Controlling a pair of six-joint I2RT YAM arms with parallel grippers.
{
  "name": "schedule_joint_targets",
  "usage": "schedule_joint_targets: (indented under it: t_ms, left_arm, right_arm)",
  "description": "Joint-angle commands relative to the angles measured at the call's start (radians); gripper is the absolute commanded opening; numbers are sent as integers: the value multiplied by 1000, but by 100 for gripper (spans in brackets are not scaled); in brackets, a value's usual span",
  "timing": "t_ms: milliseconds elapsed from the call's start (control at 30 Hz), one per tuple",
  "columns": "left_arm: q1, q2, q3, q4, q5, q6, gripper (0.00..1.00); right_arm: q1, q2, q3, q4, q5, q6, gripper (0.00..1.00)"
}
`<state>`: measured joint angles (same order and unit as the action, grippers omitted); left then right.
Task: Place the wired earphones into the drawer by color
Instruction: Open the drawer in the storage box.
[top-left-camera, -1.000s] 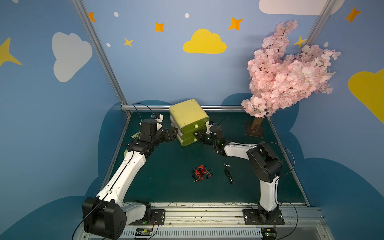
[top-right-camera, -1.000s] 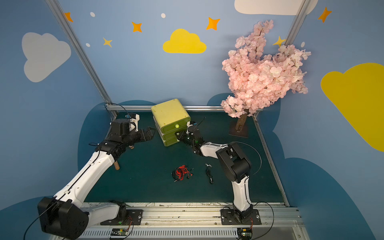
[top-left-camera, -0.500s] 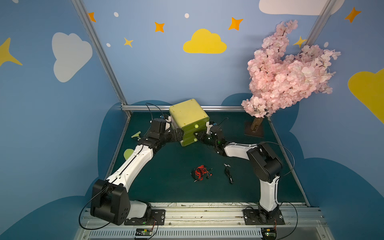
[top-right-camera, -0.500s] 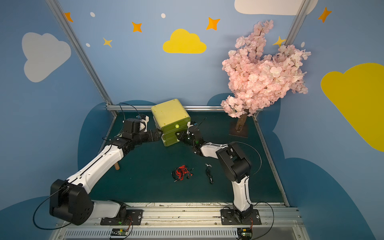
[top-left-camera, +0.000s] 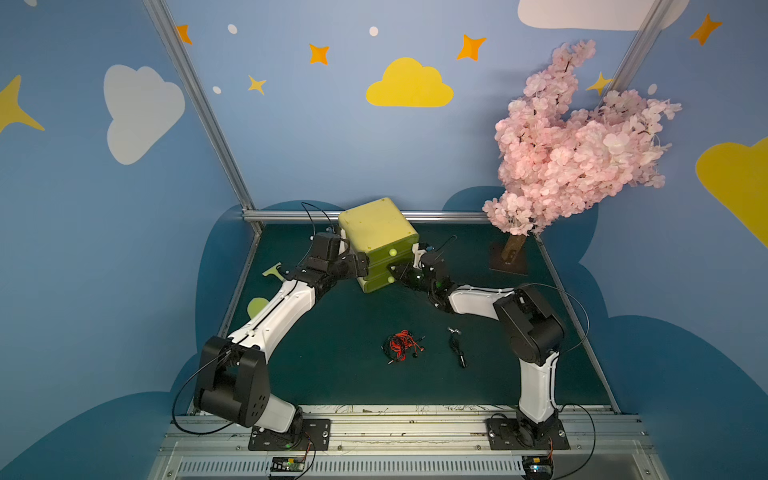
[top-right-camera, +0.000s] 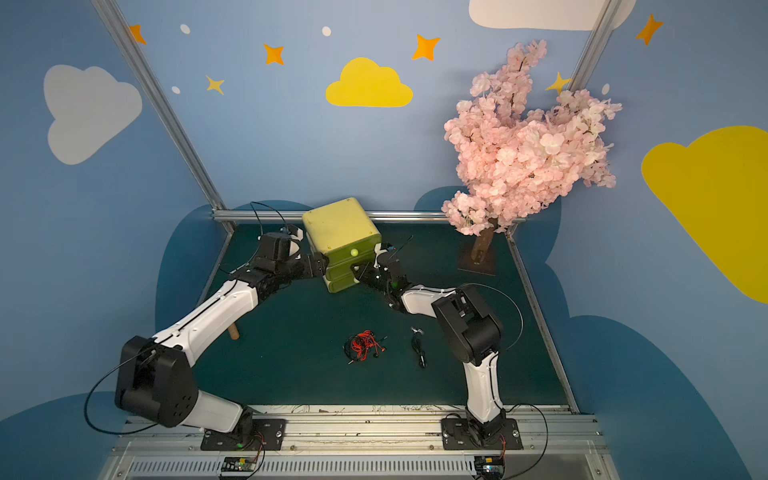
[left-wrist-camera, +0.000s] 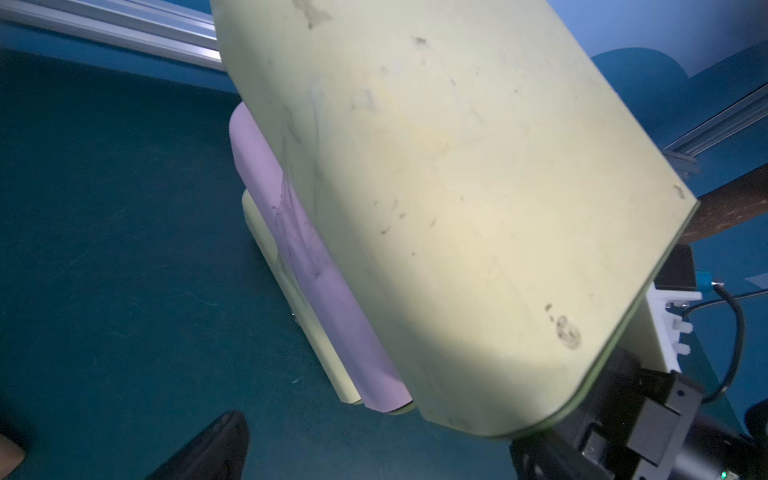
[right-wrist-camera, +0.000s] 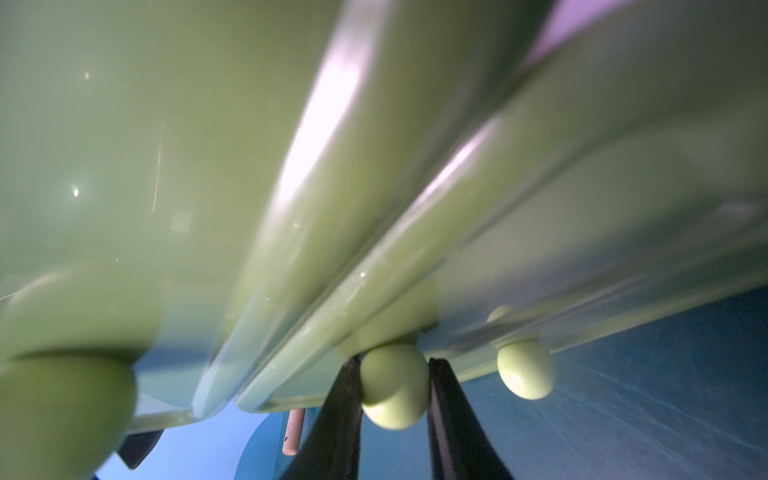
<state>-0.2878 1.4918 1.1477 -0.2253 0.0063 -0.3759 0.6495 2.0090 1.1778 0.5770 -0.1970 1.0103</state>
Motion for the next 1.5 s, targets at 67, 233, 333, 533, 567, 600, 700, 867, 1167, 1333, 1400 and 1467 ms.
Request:
schedule_joint_targets:
  t_ms: [67,233,333,533,567,600,700,867,1167,1333,1400,1467]
  left_arm:
    - [2,10,26,24,-44,2,100]
    - [2,11,28,24,-57,-3,100]
    - [-1,14,32,24,-57,-6,100]
    - [-4,27,45,16,-54,-6,100]
    - [-4,27,47,16,-54,-5,100]
    - [-4,28,47,14,-54,-6,100]
    - [-5,27,47,11,-56,-6,100]
    - [-5,25,46,9,-60,-6,100]
    - [-5,29,46,5,-71,-11,100]
    - [-5,29,46,1,-75,-14,100]
    - [-5,27,44,2,-75,-13,100]
    - [-5,27,44,0,-75,-15,100]
  right_arm:
    - [-14,-25,-19,28,10,1,25]
    - [-11,-40,-40,37,1,3,24]
    - [-13,-57,-60,39,2,1,24]
    - [-15,-89,-94,40,1,-6,24]
    - [-16,-93,-97,39,-1,-7,24]
    - [-16,-98,-104,39,-1,-8,24]
    - [-17,-114,-129,40,-2,-11,24]
    - [-17,-146,-181,40,-10,-16,24]
    - [-21,-196,-252,39,-18,-25,24]
    - [-19,-221,-282,39,-26,-30,24]
    - [-19,-232,-299,39,-27,-32,24]
    - [-19,-245,-315,39,-26,-33,24]
